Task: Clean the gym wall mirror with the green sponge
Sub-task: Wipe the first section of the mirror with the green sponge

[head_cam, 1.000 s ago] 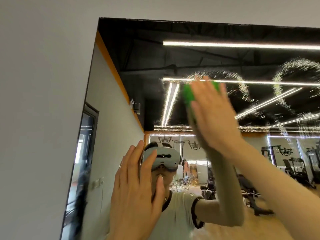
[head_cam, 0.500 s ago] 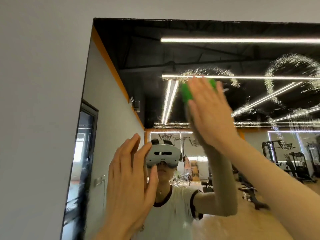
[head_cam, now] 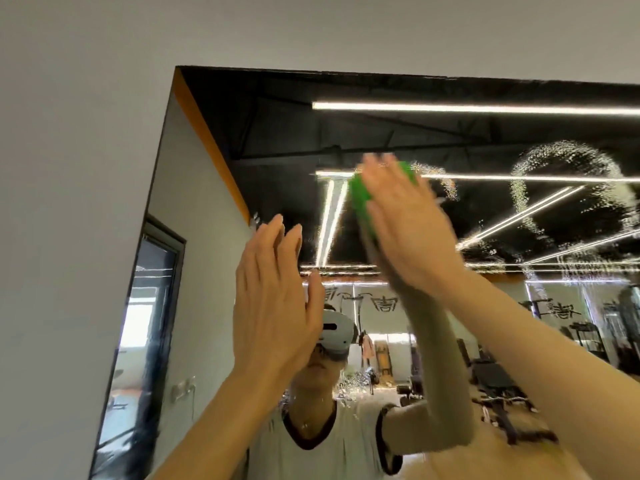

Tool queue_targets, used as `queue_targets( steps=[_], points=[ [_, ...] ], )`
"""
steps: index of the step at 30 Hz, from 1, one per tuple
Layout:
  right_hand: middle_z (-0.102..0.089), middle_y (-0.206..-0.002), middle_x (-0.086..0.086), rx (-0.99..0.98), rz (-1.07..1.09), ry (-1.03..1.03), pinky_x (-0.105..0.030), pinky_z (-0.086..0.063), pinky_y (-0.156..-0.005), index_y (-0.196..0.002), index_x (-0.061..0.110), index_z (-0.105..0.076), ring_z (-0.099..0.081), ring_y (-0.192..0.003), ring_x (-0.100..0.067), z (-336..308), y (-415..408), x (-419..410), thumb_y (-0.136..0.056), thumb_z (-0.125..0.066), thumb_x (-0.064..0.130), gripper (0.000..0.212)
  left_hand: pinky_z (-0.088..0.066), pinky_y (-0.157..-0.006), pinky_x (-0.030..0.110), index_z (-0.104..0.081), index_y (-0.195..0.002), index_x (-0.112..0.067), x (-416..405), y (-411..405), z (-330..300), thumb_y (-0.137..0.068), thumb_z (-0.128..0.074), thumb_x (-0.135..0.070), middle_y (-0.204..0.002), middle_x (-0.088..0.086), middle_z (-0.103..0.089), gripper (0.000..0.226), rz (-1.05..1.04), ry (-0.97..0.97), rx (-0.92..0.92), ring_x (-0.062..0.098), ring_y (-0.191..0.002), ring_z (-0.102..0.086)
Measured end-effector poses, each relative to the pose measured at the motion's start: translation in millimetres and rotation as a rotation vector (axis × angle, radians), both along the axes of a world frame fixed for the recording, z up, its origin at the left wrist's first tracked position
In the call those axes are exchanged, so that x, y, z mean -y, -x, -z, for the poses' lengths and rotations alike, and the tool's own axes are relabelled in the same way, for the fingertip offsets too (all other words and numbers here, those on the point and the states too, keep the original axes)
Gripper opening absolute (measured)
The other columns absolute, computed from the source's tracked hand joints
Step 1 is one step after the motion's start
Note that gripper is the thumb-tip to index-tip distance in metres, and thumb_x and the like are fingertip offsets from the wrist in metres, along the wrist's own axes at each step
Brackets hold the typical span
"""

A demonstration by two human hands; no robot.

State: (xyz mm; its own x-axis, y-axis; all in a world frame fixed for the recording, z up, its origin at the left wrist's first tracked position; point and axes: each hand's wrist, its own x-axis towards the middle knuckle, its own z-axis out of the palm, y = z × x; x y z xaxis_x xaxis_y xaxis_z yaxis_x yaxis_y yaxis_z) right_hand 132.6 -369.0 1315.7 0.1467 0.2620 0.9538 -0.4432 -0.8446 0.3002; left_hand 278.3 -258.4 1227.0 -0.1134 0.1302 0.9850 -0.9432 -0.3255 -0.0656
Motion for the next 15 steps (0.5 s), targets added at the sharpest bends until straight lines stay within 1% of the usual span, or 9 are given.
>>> queue_targets(
  steps=[2,3,4,5,6,9,11,13,15],
  points=[
    [-0.024,-0.165,-0.009,0.224,0.010,-0.194,-0.040,0.003,-0.123,-0.157,0.011,-0.028,-0.014,-0.154,-0.024,9.4,23.5,29.5,-0.106,-0.023,0.027,0.054,-0.028,-0.115,0.041,-0.036,-0.143,-0.016,1.1,-0.6,-0.2,-0.098,-0.037,-0.038,-0.153,0.011,-0.035,0.051,-0.004,0.005,0.011,0.027,-0.141,-0.031],
    [-0.024,-0.165,-0.010,0.304,0.014,-0.284,-0.042,0.003,-0.124,-0.157,0.009,-0.028,-0.013,-0.155,-0.025,11.8,27.3,33.2,-0.105,-0.020,0.029,0.056,-0.027,-0.115,0.041,-0.037,-0.142,-0.016,1.6,-1.1,-0.5,-0.098,-0.037,-0.039,-0.152,0.011,-0.037,0.050,-0.015,0.008,0.012,0.028,-0.140,-0.033],
    [-0.024,-0.165,-0.010,0.348,0.011,-0.326,-0.043,0.003,-0.124,-0.157,0.008,-0.028,-0.012,-0.155,-0.026,11.4,22.4,27.7,-0.105,-0.020,0.029,0.056,-0.028,-0.114,0.041,-0.037,-0.141,-0.016,1.7,-1.3,-0.1,-0.098,-0.036,-0.039,-0.151,0.012,-0.038,0.049,-0.026,0.008,0.015,0.029,-0.140,-0.034],
    [-0.023,-0.165,-0.010,0.343,0.001,-0.320,-0.044,0.003,-0.123,-0.157,0.008,-0.028,-0.012,-0.155,-0.027,8.5,12.5,13.9,-0.106,-0.022,0.026,0.054,-0.029,-0.114,0.042,-0.038,-0.141,-0.016,1.4,-1.3,0.4,-0.098,-0.036,-0.038,-0.151,0.012,-0.039,0.049,-0.034,0.004,0.014,0.029,-0.140,-0.035],
    [-0.023,-0.166,-0.010,0.293,-0.014,-0.265,-0.043,0.002,-0.123,-0.157,0.009,-0.029,-0.012,-0.155,-0.027,4.0,-1.8,-3.5,-0.106,-0.025,0.024,0.052,-0.031,-0.115,0.044,-0.039,-0.141,-0.015,1.2,-1.0,0.7,-0.098,-0.036,-0.038,-0.151,0.013,-0.039,0.049,-0.040,-0.006,0.010,0.030,-0.140,-0.035],
    [-0.017,-0.168,-0.004,-0.029,-0.006,0.007,-0.040,0.008,-0.123,-0.159,0.015,-0.022,-0.005,-0.156,-0.021,-15.4,-45.8,-55.7,-0.108,-0.025,0.024,0.052,-0.037,-0.116,0.052,-0.043,-0.142,-0.011,-0.5,0.2,0.5,-0.099,-0.035,-0.037,-0.153,0.014,-0.039,0.050,-0.058,-0.035,-0.012,0.031,-0.143,-0.035],
    [-0.013,-0.169,-0.001,-0.147,0.052,0.107,-0.039,0.010,-0.123,-0.160,0.017,-0.018,-0.002,-0.156,-0.019,-27.4,-52.9,-64.9,-0.111,-0.025,0.025,0.051,-0.039,-0.114,0.054,-0.045,-0.142,-0.011,-1.1,2.2,-0.1,-0.100,-0.035,-0.036,-0.153,0.015,-0.039,0.050,-0.062,-0.034,-0.019,0.032,-0.143,-0.036],
    [-0.015,-0.168,-0.003,-0.130,0.056,0.108,-0.039,0.009,-0.123,-0.159,0.015,-0.020,-0.005,-0.156,-0.020,-32.3,-37.4,-48.2,-0.111,-0.028,0.023,0.050,-0.039,-0.114,0.053,-0.045,-0.141,-0.011,-1.1,2.3,0.2,-0.100,-0.035,-0.035,-0.152,0.014,-0.039,0.049,-0.070,-0.026,-0.002,0.031,-0.143,-0.035],
    [-0.021,-0.166,-0.008,-0.007,-0.008,0.026,-0.039,0.006,-0.122,-0.158,0.012,-0.026,-0.012,-0.155,-0.024,-29.5,-10.2,-14.3,-0.109,-0.029,0.019,0.049,-0.036,-0.116,0.051,-0.043,-0.140,-0.013,0.2,1.0,0.6,-0.100,-0.037,-0.035,-0.152,0.014,-0.038,0.046,-0.067,-0.015,0.020,0.030,-0.143,-0.032]
  ],
)
